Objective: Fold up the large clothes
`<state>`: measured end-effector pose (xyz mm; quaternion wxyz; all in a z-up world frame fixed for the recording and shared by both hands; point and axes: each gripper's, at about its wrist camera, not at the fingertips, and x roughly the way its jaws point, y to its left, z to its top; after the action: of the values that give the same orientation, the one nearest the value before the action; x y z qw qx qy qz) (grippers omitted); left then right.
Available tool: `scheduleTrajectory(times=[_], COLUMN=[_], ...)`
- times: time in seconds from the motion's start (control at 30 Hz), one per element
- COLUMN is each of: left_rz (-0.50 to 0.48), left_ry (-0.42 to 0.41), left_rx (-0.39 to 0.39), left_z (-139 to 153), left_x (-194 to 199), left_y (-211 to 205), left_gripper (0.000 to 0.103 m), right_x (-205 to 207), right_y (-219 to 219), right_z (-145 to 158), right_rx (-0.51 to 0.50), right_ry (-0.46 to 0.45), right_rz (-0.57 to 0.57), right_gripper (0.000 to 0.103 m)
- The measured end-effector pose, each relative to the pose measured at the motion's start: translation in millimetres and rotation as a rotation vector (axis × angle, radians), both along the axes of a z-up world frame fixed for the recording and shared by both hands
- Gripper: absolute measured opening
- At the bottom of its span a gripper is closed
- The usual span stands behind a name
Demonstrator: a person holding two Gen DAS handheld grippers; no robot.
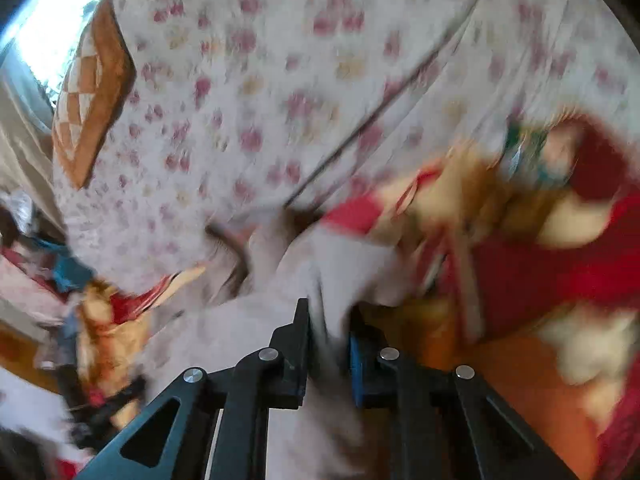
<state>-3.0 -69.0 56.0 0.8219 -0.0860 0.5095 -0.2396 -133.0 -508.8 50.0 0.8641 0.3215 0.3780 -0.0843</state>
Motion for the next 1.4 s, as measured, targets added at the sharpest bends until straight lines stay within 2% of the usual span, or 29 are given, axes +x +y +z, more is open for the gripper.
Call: scheduleTrajectory(times=[0.07, 0.1, 0.17, 0.23, 0.3, 0.33, 0.37, 0.43, 0.47, 0.53, 0.57, 0.6, 0.67, 0.73, 0.83, 0.9, 0.97, 1.03, 1.07, 1.13, 1.2, 1.23, 1.3, 1.4], left_rz=[0.009, 0.008, 0.003, 0.016, 0.062, 0.081, 0.097, 0.106, 0.113, 0.125, 0.127, 0.134, 0.157, 0.179, 0.153, 0.125, 0.116, 0.104, 0.109, 0.109, 0.102, 0.104, 0.109, 0.115], left_ry=[-0.005, -0.015, -0.041, -0.077, -0.125, -0.144, -0.158, -0.166, -0.166, -0.141, -0.125, -0.121, -0.164, -0.212, -0.201, -0.188, -0.147, -0.046, -0.012, -0.060, -0.058, -0.053, -0.050, -0.084], left_rx=[0.026, 0.042, 0.081, 0.100, 0.100, 0.093, 0.089, 0.114, 0.134, 0.126, 0.109, 0.099, 0.108, 0.119, 0.022, 0.018, 0.120, 0.174, 0.180, 0.191, 0.165, 0.139, 0.121, 0.123], left_z=[-3.9, -3.5, 0.7, 8.4, 17.1, 20.2, 21.4, 18.1, 15.1, 11.9, 11.7, 14.4, 25.2, 35.9, 42.4, 38.3, 21.1, -7.0, -15.8, -9.0, 1.6, 6.2, 16.8, 28.2], left_x=[2.3, 1.4, -2.8, -7.9, -12.8, -14.2, -14.8, -14.3, -14.1, -14.1, -14.9, -16.4, -21.8, -25.6, -27.3, -29.8, -29.3, -24.9, -24.9, -31.9, -36.7, -39.1, -46.5, -63.8], left_y=[-4.3, -5.9, -7.1, -3.7, 4.1, 7.4, 9.9, 10.8, 11.0, 15.3, 18.2, 21.5, 28.0, 36.5, 43.0, 35.6, 21.4, 14.7, 15.9, 16.6, 19.1, 22.5, 27.0, 30.6], left_gripper=[0.058, 0.058, 0.059, 0.062, 0.071, 0.073, 0.077, 0.078, 0.078, 0.079, 0.079, 0.079, 0.079, 0.079, 0.079, 0.079, 0.079, 0.079, 0.079, 0.079, 0.079, 0.079, 0.079, 0.079], right_x=[-1.5, -5.6, -23.3, -41.1, -57.0, -64.2, -68.4, -66.9, -57.1, -45.0, -39.1, -38.3, -56.6, -75.6, -106.5, -109.7, -96.6, -86.4, -89.5, -111.1, -132.3, -142.4, -161.2, -165.9], right_y=[-14.1, -19.2, -22.7, -11.7, 12.3, 25.7, 44.4, 69.4, 79.8, 82.5, 78.6, 72.1, 61.4, 67.0, 86.9, 94.7, 98.0, 95.3, 92.7, 88.4, 86.6, 85.5, 85.2, 93.1], right_z=[-17.2, -24.0, -25.6, -11.2, 9.9, 19.2, 27.2, 27.4, 18.4, -3.7, -15.5, -21.7, -12.1, 4.9, 30.1, 27.2, 2.7, -16.4, -16.4, 0.3, 13.7, 17.6, 19.7, 12.1], right_rx=[-0.063, -0.055, 0.007, 0.000, -0.086, -0.136, -0.181, -0.232, -0.277, -0.371, -0.393, -0.370, -0.308, -0.329, -0.387, -0.378, -0.407, -0.443, -0.439, -0.402, -0.387, -0.393, -0.396, -0.350], right_ry=[0.105, 0.128, 0.117, 0.069, 0.038, 0.018, -0.015, -0.019, 0.032, 0.151, 0.200, 0.214, 0.177, 0.130, 0.068, 0.064, 0.163, 0.242, 0.239, 0.180, 0.128, 0.125, 0.129, 0.122], right_rz=[-0.076, -0.092, -0.127, -0.107, -0.058, -0.028, 0.014, 0.091, 0.124, 0.093, 0.069, 0.055, -0.003, -0.005, 0.006, 0.034, 0.041, 0.018, 0.001, -0.031, -0.030, -0.039, -0.058, -0.022], right_gripper=[0.015, 0.015, 0.016, 0.021, 0.039, 0.058, 0.067, 0.067, 0.067, 0.066, 0.066, 0.066, 0.066, 0.066, 0.066, 0.066, 0.066, 0.066, 0.066, 0.067, 0.071, 0.076, 0.077, 0.077])
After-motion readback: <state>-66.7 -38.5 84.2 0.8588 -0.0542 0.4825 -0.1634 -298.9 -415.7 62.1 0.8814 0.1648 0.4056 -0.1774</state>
